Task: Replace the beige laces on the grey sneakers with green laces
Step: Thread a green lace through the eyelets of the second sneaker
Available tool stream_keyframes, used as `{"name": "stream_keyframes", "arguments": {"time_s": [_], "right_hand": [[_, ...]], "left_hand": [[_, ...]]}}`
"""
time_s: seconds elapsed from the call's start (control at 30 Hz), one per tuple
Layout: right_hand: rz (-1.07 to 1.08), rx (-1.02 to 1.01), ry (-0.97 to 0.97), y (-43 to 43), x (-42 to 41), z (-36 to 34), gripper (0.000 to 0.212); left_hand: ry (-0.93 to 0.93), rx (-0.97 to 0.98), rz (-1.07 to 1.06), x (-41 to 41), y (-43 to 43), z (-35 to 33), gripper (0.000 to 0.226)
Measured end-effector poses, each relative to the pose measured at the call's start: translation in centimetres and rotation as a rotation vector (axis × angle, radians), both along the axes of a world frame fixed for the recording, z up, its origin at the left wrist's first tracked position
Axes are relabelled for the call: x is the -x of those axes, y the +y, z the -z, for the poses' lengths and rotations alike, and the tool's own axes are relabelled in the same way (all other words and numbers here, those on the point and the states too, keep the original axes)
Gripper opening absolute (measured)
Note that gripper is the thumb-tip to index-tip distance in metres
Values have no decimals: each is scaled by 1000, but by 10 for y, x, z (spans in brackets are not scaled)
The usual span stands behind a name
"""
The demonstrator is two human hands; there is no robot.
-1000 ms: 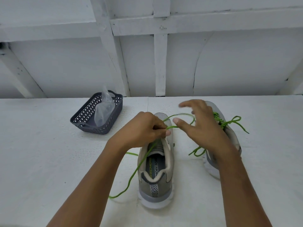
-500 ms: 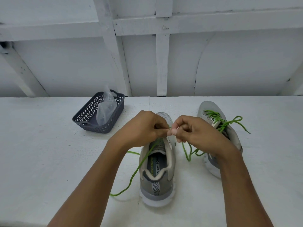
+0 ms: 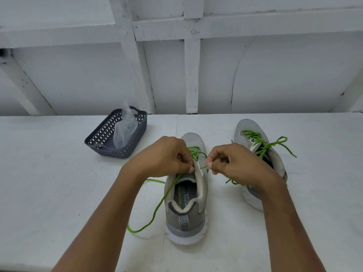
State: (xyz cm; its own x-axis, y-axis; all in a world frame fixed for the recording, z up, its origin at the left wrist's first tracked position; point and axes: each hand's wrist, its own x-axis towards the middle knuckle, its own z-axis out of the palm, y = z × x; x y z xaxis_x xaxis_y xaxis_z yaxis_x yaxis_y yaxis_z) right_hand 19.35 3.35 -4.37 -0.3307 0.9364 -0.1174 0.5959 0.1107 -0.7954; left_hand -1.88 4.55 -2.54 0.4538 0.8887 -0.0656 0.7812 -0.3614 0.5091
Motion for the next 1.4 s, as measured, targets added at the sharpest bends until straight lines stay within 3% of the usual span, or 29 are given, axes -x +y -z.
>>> {"name": "stream_keyframes", "arguments": {"time_s": [0.4,0.73,1.07,1.17,1.27,1.33,1.4], "right_hand": [[1,-70,-100,-1,5,-2,13],[-13,-46,-54,2,12,3,7],[24,-45,2,-1,8,2,16],[2,-60,-114,-2,12,-2,29],[18,-123,-190,-1,17,-1,26],[11,-86,-137,1,15,2,21],[-4,-46,-63,2,12,5,21]], "left_hand": [[-17,-43,19,-5,-5,4,10],[-31,-66,28,-5,-5,11,7],[-87,-63,36,-2,-2,20,6],[-68,-91,58,-2,-2,22,6],[-18,-60,103,7,1,16,7],[-113,-3,78,18,2,7,6],[-447,89,-8,26,-1,-2,5]]}}
